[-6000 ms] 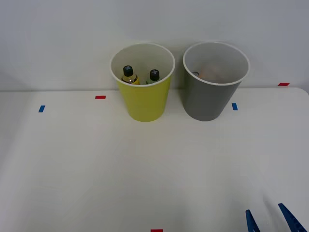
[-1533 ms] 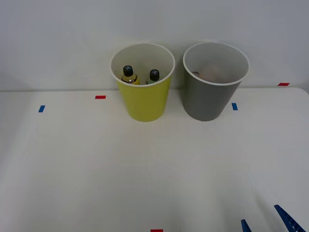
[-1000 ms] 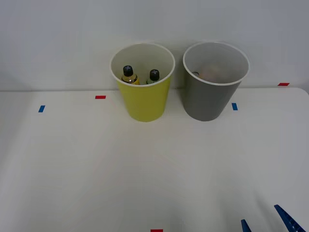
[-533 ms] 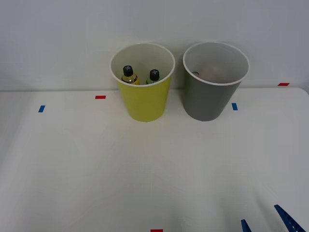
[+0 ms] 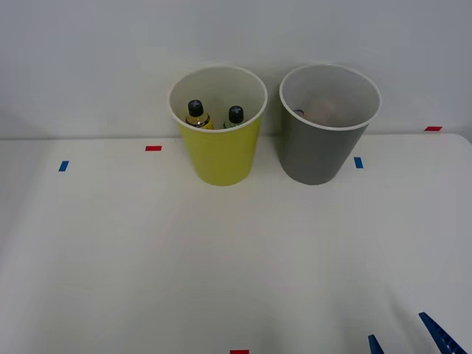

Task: Put cans in the gray bin, plastic bottles in the light green bin

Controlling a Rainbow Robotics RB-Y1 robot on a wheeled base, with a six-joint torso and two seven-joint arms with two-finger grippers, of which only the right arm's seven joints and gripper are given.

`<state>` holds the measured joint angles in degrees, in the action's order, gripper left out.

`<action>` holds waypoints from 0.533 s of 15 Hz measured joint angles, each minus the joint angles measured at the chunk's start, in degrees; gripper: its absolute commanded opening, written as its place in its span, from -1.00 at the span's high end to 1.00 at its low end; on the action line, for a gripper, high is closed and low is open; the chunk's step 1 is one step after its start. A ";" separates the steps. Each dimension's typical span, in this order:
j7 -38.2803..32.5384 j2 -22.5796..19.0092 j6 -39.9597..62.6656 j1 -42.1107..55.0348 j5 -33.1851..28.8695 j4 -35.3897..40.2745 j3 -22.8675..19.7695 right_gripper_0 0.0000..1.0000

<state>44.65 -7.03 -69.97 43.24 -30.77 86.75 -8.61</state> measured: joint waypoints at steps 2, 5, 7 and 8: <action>0.00 0.00 0.00 0.00 0.00 0.00 0.00 -1.00; 0.00 0.00 0.00 0.00 0.00 0.00 0.00 -1.00; 0.00 0.00 0.00 0.00 0.00 0.00 0.00 -1.00; 0.00 0.00 0.00 0.00 0.00 0.00 0.00 -1.00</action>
<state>44.65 -7.03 -69.97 43.24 -30.76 86.75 -8.61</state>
